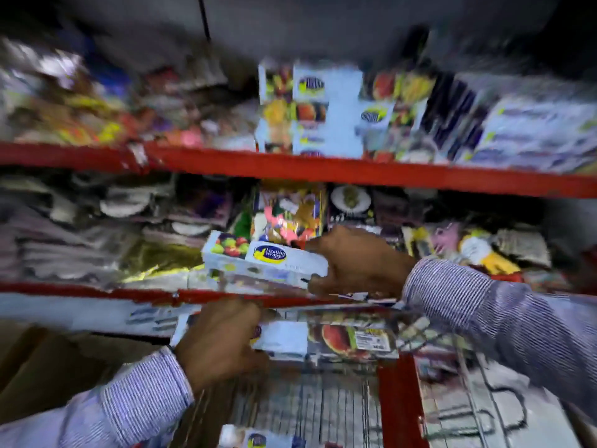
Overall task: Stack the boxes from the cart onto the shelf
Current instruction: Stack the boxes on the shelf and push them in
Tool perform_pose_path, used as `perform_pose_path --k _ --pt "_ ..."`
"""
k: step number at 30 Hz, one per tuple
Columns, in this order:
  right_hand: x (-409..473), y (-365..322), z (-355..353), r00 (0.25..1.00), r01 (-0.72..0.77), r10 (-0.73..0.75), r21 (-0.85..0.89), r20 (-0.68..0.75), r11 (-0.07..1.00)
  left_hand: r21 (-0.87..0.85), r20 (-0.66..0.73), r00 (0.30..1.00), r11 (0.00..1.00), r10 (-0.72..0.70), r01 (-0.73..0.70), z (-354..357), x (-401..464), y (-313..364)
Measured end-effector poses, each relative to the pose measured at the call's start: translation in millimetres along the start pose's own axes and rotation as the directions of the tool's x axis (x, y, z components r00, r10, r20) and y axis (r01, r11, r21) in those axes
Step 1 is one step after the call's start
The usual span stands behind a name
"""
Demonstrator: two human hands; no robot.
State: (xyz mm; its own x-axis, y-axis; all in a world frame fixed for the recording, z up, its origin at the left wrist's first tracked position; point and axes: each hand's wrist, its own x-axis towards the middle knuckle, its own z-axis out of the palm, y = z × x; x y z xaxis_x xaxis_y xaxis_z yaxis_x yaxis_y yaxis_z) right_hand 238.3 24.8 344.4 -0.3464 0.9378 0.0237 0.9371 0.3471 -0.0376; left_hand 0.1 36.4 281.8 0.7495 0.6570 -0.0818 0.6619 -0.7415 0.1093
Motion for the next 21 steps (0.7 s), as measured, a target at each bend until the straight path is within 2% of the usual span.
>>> perform_pose_path --k 4,9,14,19,21 --pt "8.8 -0.4 -94.0 0.995 -0.025 0.012 -0.12 -0.103 0.992 0.01 -0.131 0.991 1.0 0.014 -0.013 -82.1 18.8 3.4" --pt "12.8 12.9 -167.5 0.972 -0.089 0.045 -0.183 -0.231 0.979 -0.009 -0.316 0.948 0.998 0.05 -0.056 -157.0 44.7 7.9" --pt "33.2 49.5 -189.1 0.963 -0.167 0.14 -0.101 -0.232 0.981 -0.094 -0.337 0.941 0.994 0.025 -0.061 -190.3 74.0 1.7" --pt "75.0 93.5 -185.9 0.952 -0.286 0.264 -0.14 -0.155 0.948 -0.066 -0.33 0.942 0.994 0.065 -0.092 -215.8 104.6 -5.3" --pt "89.8 106.1 -176.8 0.95 -0.307 0.29 -0.171 -0.113 0.936 -0.086 -0.322 0.946 0.994 0.036 -0.067 -218.1 114.8 -9.2"
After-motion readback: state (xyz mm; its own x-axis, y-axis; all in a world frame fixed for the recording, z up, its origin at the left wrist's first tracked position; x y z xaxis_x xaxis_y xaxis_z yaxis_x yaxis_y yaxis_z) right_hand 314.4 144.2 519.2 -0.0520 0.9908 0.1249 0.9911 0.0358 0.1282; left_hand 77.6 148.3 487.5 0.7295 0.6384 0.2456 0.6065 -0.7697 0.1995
